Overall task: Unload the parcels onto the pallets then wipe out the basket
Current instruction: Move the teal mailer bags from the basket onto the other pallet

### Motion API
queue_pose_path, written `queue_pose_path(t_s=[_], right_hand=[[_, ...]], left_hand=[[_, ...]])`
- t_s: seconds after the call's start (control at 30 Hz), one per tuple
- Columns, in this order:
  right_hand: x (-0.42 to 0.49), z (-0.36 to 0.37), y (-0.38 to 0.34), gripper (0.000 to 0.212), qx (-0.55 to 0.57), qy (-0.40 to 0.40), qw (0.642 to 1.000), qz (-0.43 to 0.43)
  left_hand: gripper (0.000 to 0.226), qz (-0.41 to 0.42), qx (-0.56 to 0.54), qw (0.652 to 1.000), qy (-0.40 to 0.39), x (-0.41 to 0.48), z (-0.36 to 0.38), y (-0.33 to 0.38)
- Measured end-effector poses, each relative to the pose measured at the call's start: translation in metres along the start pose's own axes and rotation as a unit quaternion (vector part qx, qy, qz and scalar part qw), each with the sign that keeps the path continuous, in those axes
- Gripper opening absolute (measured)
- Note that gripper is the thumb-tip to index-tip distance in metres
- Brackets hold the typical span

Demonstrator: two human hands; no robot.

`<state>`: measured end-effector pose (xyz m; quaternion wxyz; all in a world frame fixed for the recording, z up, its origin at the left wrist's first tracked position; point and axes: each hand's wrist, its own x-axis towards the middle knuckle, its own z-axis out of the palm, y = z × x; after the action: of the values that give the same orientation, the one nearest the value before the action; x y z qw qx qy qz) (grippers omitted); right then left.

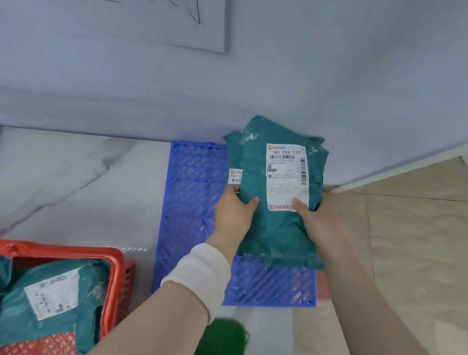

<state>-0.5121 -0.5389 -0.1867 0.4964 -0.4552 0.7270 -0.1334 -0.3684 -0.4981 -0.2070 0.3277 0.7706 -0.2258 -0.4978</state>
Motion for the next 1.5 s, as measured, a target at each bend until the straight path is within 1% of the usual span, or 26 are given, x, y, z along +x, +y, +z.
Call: queue_pose_path(t_s=[0.07, 0.2, 0.27, 0.4, 0.47, 0.57, 0.67, 0.77, 0.87, 1.0, 1.1, 1.2, 1.33, 1.43, 1.5], right_hand=[[0.03, 0.002, -0.005, 0.04, -0.01, 0.001, 1.0, 0.001], [0.071, 0.006, 0.0, 0.045, -0.087, 0.034, 0.996, 0.01], [0.081, 0.01, 0.006, 0.046, -0.131, 0.031, 0.991, 0.015], [0.091, 0.018, 0.015, 0.049, -0.162, 0.058, 0.985, 0.027], [0.088, 0.02, 0.017, 0.054, -0.165, 0.078, 0.983, 0.033], [0.075, 0.02, 0.021, 0.061, -0.116, 0.089, 0.989, 0.014], [0.042, 0.018, 0.021, 0.069, -0.141, 0.129, 0.982, -0.017], [-0.009, 0.023, 0.018, 0.068, -0.154, 0.16, 0.97, -0.095], [-0.061, 0.037, 0.015, 0.061, -0.161, 0.143, 0.966, -0.143], [-0.137, 0.067, 0.008, 0.053, -0.159, 0.117, 0.961, -0.194], [-0.189, 0.094, 0.004, 0.048, -0.153, 0.097, 0.961, -0.208], [-0.234, 0.124, 0.002, 0.044, -0.163, 0.079, 0.958, -0.221], [-0.282, 0.163, 0.001, 0.042, -0.187, 0.073, 0.952, -0.232], [-0.316, 0.201, 0.003, 0.042, -0.196, 0.079, 0.953, -0.218], [-0.333, 0.23, 0.005, 0.042, -0.203, 0.06, 0.956, -0.204]], left_hand=[[0.036, 0.0, 0.006, 1.0, 0.0, 0.025, 0.011, 0.006], [0.034, -0.002, 0.044, 0.999, -0.017, 0.056, 0.032, 0.005], [0.033, 0.006, 0.067, 0.998, -0.014, 0.063, 0.041, 0.0], [0.032, 0.011, 0.067, 0.998, -0.001, 0.07, 0.047, -0.005], [0.035, 0.015, 0.067, 0.998, 0.002, 0.068, 0.046, -0.007], [0.042, 0.013, 0.048, 0.999, 0.007, 0.057, 0.036, -0.006], [0.042, 0.021, 0.052, 0.998, 0.014, 0.035, 0.019, -0.007], [0.039, 0.04, 0.061, 0.997, 0.01, 0.001, -0.006, -0.01], [0.032, 0.075, 0.098, 0.992, 0.021, -0.044, -0.034, -0.02], [0.025, 0.123, 0.132, 0.982, 0.058, -0.104, -0.082, -0.033], [0.024, 0.14, 0.139, 0.978, 0.074, -0.141, -0.125, -0.05], [0.024, 0.131, 0.129, 0.979, 0.086, -0.169, -0.168, -0.07], [0.024, 0.123, 0.131, 0.982, 0.06, -0.19, -0.218, -0.1], [0.025, 0.129, 0.16, 0.978, 0.032, -0.189, -0.267, -0.126], [0.027, 0.118, 0.176, 0.977, 0.035, -0.184, -0.301, -0.145]])
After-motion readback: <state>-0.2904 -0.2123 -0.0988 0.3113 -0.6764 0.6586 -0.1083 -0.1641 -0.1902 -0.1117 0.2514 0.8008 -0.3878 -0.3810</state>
